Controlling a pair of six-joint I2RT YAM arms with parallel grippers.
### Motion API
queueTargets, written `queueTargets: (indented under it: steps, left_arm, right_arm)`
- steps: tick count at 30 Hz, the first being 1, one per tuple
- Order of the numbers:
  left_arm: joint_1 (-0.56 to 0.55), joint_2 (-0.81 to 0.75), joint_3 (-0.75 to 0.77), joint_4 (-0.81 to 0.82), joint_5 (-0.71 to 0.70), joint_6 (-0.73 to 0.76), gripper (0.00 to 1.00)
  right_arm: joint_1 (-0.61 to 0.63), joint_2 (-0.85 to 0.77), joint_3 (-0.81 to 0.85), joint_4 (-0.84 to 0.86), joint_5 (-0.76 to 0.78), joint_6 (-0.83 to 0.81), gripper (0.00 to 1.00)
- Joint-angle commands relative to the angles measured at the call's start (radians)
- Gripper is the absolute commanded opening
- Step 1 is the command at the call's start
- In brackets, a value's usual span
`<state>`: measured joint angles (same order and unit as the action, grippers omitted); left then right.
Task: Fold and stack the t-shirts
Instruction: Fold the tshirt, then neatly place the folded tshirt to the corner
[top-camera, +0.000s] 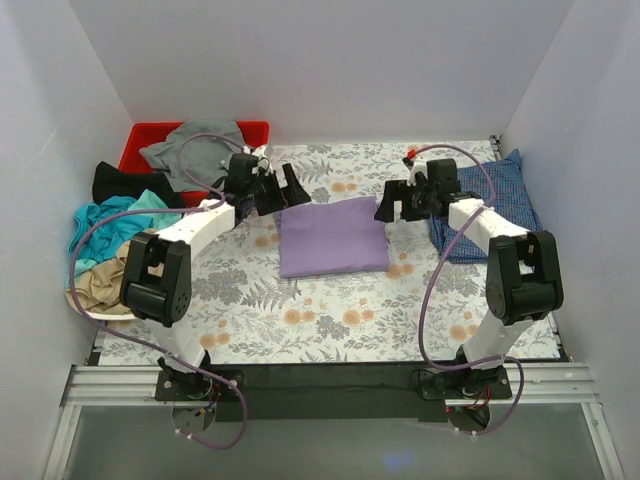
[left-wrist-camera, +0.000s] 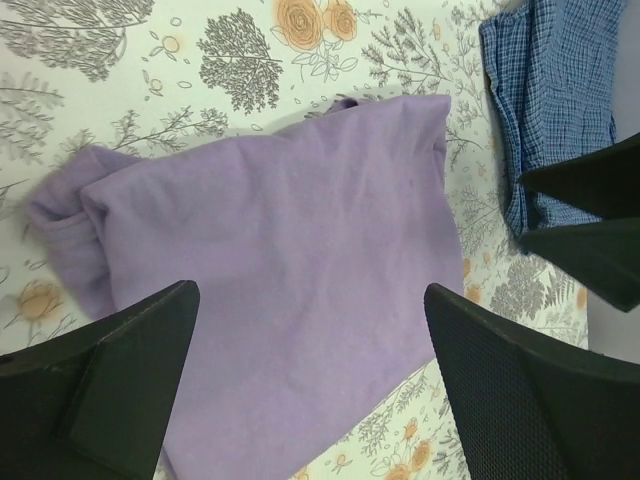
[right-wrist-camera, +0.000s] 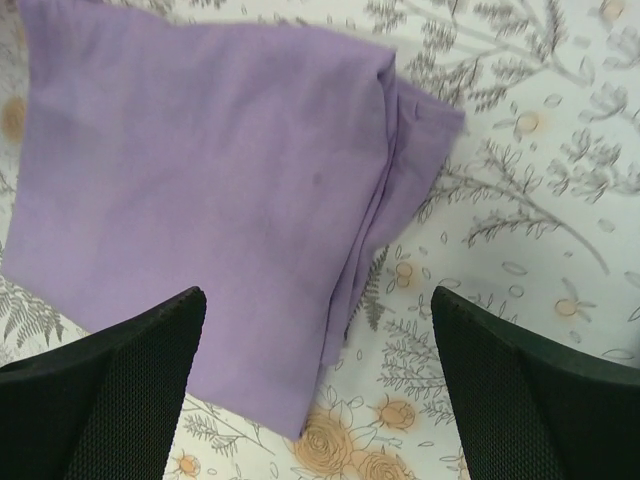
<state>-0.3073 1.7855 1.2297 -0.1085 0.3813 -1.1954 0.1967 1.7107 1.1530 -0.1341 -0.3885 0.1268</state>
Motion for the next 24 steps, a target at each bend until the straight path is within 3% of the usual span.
queueTargets:
  steps: [1, 7, 16, 24]
  left_arm:
    - [-0.001, -0.124, -0.070, -0.086, -0.139, 0.033, 0.95]
    - [0.004, -0.138, -0.174, -0.092, -0.248, -0.032, 0.96]
    - [0.004, -0.020, -0.185, -0.034, -0.205, -0.066, 0.97]
    - [0.004, 0.137, -0.067, -0.007, -0.093, -0.061, 0.97]
  right_arm:
    - [-0.005, 0.023, -0.033, -0.032, -0.035, 0.004, 0.98]
    - [-0.010, 0.124, -0.012, -0.030, -0.119, 0.008, 0.98]
    - [-0.005, 0.242, -0.010, -0.035, -0.196, 0.019, 0.99]
    - [0.064, 0.329, 0.002, -0.045, -0.318, 0.013, 0.98]
